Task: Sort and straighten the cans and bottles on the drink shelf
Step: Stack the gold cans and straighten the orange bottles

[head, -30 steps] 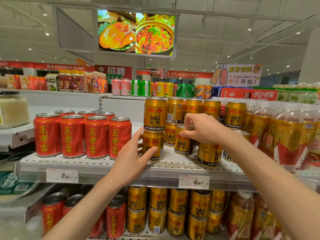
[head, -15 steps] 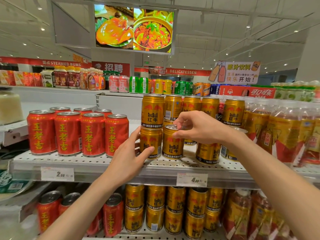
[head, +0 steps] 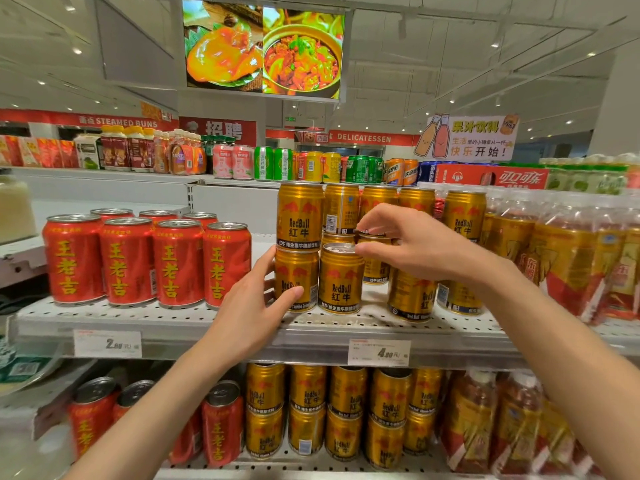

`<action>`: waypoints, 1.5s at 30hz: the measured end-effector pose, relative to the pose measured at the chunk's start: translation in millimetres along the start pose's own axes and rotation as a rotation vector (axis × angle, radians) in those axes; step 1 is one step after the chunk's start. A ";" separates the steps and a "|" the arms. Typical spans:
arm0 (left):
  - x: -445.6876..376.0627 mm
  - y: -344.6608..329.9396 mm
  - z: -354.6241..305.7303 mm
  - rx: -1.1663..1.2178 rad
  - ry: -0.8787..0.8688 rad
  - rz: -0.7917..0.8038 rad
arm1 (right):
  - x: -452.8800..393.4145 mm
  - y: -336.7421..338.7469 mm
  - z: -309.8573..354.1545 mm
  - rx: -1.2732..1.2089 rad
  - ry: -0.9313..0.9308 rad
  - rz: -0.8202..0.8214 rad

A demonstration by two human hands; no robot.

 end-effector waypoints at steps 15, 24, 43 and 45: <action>-0.3 0.0 -1.1 -0.041 0.018 -0.009 | 39.5 1.3 -48.1 0.163 -0.082 -0.103; -1.4 -0.6 -0.2 -0.047 0.005 -0.020 | 38.3 -17.2 -40.8 -0.013 -0.024 -0.268; -0.9 -1.7 2.7 -0.027 -0.014 -0.015 | 46.6 -48.2 -54.8 -0.256 -0.100 -0.267; -0.1 -2.2 0.3 -0.028 -0.024 -0.012 | 47.9 -46.5 -55.7 -0.222 -0.120 -0.272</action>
Point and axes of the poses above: each hand's wrist, its own x-axis away from the middle knuckle, its own y-axis out of the back of the hand, z = x × y, the point moved 4 cm from there along -x, towards the middle knuckle, and after that the axes turned 15 degrees about -y, right-handed, at the moved point
